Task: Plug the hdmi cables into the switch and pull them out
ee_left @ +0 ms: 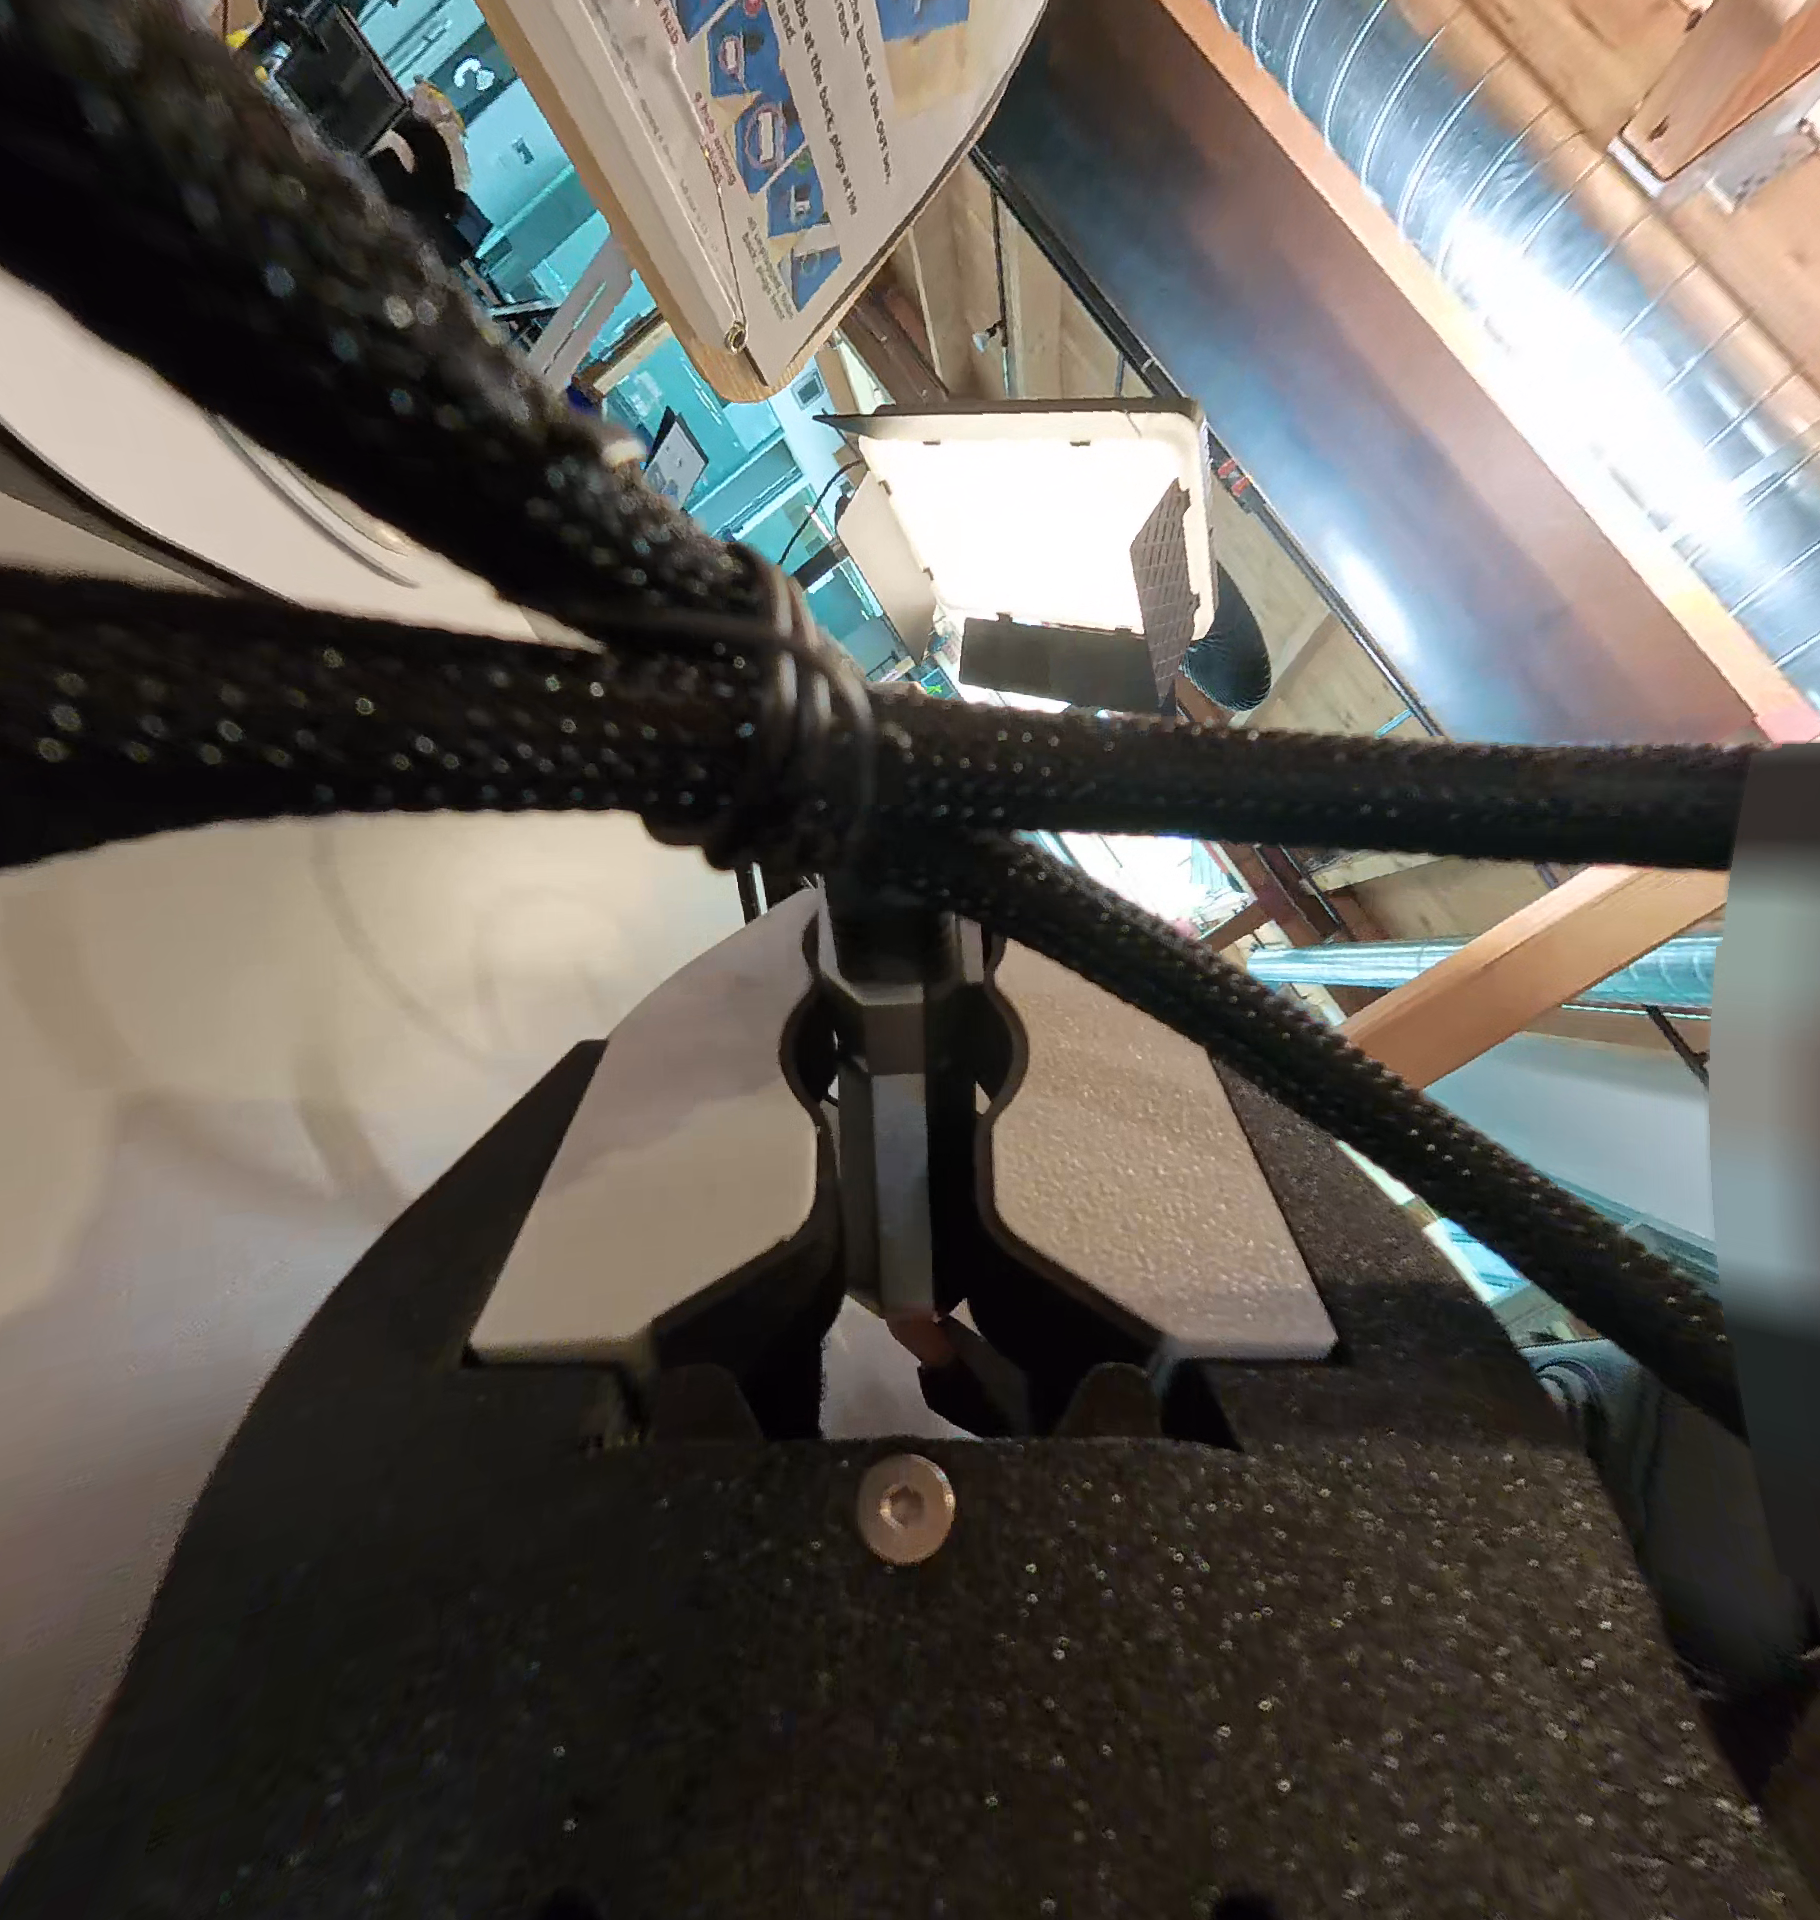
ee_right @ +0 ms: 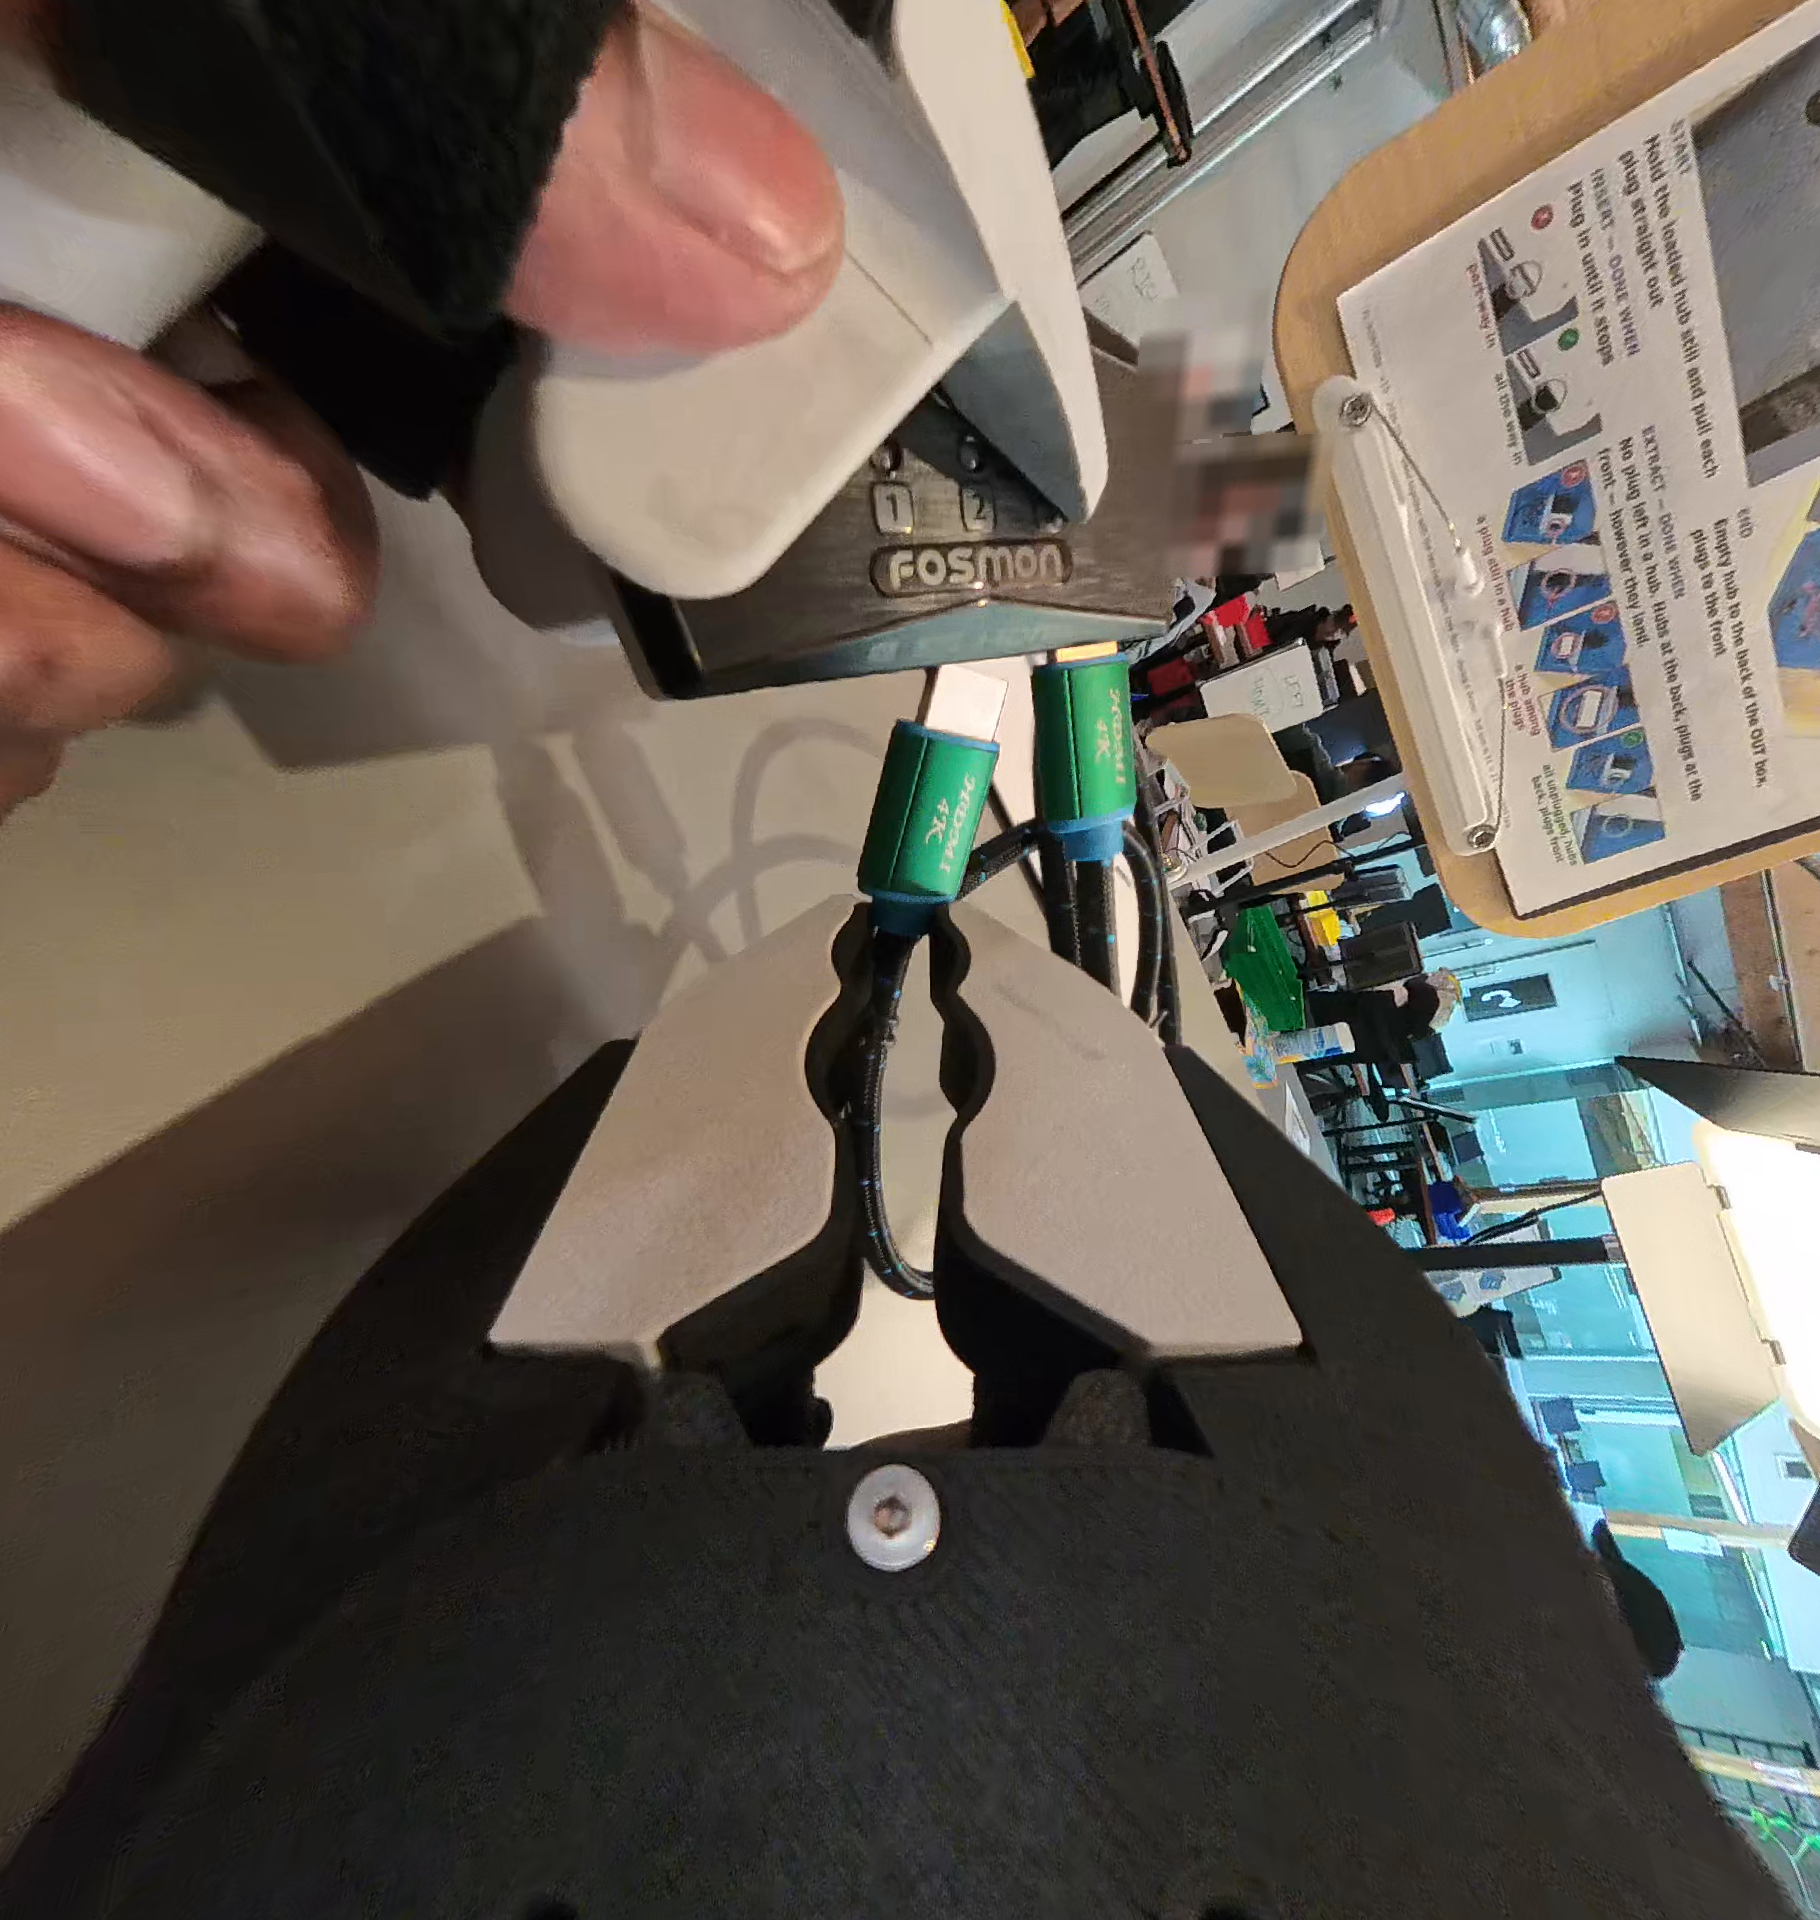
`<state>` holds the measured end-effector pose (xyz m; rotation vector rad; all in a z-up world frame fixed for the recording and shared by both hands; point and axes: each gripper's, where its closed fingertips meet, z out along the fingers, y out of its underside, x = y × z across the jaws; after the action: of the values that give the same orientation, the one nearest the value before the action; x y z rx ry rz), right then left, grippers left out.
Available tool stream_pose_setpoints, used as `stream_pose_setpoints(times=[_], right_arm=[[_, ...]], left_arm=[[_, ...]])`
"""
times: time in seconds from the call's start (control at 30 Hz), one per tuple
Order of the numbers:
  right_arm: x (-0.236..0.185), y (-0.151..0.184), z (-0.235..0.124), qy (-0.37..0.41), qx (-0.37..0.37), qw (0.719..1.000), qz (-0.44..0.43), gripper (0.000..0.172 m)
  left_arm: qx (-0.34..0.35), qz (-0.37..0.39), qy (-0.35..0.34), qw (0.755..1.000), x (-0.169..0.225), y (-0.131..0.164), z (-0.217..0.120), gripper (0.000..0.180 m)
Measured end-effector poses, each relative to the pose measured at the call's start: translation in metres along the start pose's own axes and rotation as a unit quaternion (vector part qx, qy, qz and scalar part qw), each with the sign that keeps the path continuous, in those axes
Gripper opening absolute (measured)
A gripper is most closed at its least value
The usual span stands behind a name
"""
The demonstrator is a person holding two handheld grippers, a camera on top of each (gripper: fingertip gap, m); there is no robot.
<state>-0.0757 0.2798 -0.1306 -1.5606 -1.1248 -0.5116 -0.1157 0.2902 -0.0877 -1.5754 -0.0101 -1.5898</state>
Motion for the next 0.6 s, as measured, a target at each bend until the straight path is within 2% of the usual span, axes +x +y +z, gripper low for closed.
stream_pose_setpoints(times=[0.17, 0.37, 0.6], right_arm=[[0.0005, -0.001, -0.0003, 0.003, 0.004, 1.0, -0.011, 0.009], [-0.0033, -0.0021, 0.0009, -0.004, 0.015, 0.999, -0.033, 0.009], [-0.0086, -0.0044, 0.0025, -0.016, 0.044, 0.996, -0.073, 0.009]], left_arm=[[-0.005, 0.008, -0.002, 1.0, 0.0005, 0.0002, -0.001, 0.022], [-0.031, 0.068, -0.034, 0.997, -0.0003, 0.0024, -0.0033, 0.022], [-0.05, 0.059, -0.031, 0.997, -0.0018, 0.0038, -0.0087, 0.022]])
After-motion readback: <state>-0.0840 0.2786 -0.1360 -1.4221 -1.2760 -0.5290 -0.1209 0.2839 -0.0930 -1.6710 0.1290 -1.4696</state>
